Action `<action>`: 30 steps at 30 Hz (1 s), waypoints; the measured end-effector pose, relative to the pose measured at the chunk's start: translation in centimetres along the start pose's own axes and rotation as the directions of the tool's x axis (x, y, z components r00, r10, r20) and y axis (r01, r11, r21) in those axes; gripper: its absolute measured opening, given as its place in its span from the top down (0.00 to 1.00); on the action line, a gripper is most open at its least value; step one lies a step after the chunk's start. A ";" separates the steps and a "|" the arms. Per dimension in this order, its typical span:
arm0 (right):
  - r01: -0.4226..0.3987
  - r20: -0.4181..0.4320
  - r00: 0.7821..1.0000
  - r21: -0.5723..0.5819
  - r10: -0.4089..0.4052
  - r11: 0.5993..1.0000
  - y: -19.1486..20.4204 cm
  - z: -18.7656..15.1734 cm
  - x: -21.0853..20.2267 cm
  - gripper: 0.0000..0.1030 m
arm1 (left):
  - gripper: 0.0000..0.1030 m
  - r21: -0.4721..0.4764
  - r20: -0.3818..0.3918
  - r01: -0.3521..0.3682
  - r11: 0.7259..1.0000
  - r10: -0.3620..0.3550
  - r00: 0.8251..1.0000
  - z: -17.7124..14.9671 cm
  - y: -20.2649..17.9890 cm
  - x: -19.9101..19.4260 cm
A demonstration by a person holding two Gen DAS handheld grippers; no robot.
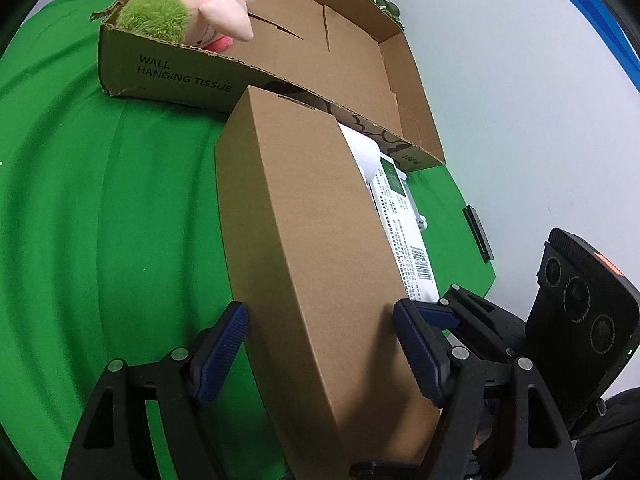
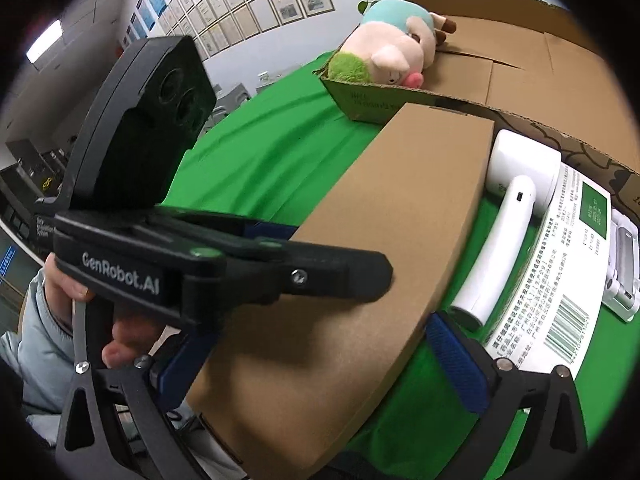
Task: Organize objects
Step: 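Grasp the long brown box with the left gripper while the right gripper grips it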
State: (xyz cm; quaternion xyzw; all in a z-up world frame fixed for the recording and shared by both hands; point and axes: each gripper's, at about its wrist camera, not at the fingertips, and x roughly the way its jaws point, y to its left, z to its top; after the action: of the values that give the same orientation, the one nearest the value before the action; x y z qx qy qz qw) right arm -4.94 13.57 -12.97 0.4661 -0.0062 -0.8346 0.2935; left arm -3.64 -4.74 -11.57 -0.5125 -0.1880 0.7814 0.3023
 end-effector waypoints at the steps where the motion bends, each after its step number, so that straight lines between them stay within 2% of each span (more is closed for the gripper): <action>1: 0.008 0.010 1.000 0.005 -0.008 1.000 0.0 0.0 -0.1 0.02 | 0.29 0.000 0.002 0.001 1.000 -0.001 1.000 -0.1 0.0 0.0; 3: 0.021 0.026 0.999 0.012 -0.021 1.000 0.1 -0.2 -0.2 0.04 | 0.28 -0.004 0.009 0.003 1.000 -0.003 1.000 -0.1 0.1 -0.1; 7: 0.023 0.055 0.998 0.036 -0.025 0.999 -0.4 0.1 -0.8 0.19 | 0.28 -0.008 0.023 -0.001 1.000 0.001 1.000 -0.4 0.4 -0.8; 12: 0.021 0.069 0.997 0.036 -0.024 0.999 -0.5 0.2 -1.0 0.20 | 0.28 0.014 0.046 -0.037 0.999 0.037 0.998 -0.7 -0.5 -1.0; 19: 0.030 0.108 0.994 0.040 -0.035 0.999 -0.8 0.4 -1.4 0.27 | 0.32 0.043 0.113 -0.098 0.994 0.093 0.989 -0.9 -2.1 -1.6; 30: 0.069 0.177 0.982 0.023 -0.072 0.997 -0.7 1.3 -2.6 0.32 | 0.33 0.082 0.176 -0.137 0.987 0.121 0.977 -0.2 -4.0 -2.8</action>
State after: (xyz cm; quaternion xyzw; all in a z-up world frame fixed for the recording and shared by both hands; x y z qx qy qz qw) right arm -5.25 15.09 -10.44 0.3920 -0.0227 -0.8827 0.2581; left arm -1.50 -3.63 -7.35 -0.4399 -0.1427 0.8484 0.2575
